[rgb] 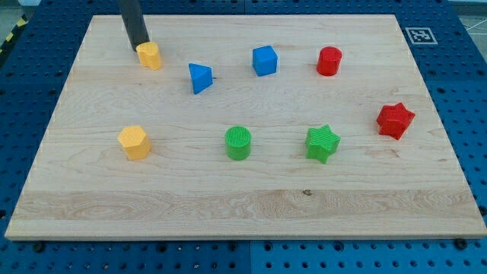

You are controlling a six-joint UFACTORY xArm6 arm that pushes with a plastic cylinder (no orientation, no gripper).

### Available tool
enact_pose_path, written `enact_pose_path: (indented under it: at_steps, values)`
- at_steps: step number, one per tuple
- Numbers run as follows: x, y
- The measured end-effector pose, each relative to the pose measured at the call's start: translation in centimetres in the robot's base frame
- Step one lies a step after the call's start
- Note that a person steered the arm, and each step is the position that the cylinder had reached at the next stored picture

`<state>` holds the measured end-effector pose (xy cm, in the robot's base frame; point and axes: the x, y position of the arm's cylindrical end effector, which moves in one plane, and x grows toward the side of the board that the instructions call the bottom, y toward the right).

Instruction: Slide the yellow heart above the yellow hexagon

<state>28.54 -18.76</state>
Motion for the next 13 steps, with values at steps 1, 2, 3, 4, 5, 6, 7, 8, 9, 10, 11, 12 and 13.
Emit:
enact_pose_path:
  at_steps: [1, 2, 3, 4, 5, 6, 7, 8, 9, 10, 11, 12, 13]
  values:
    - [0.0, 0.0]
    - [5.1, 0.0]
    - [6.1, 0.0]
    - [5.5, 0.0]
    - [-0.6, 0.0]
    - [-0.6, 1.1]
    - [0.1, 3.5]
    - [3.1, 3.5]
    - [5.2, 3.5]
    - [6.7, 3.5]
    - [8.1, 3.5]
    - [9.6, 3.5]
    - [11.4, 3.5]
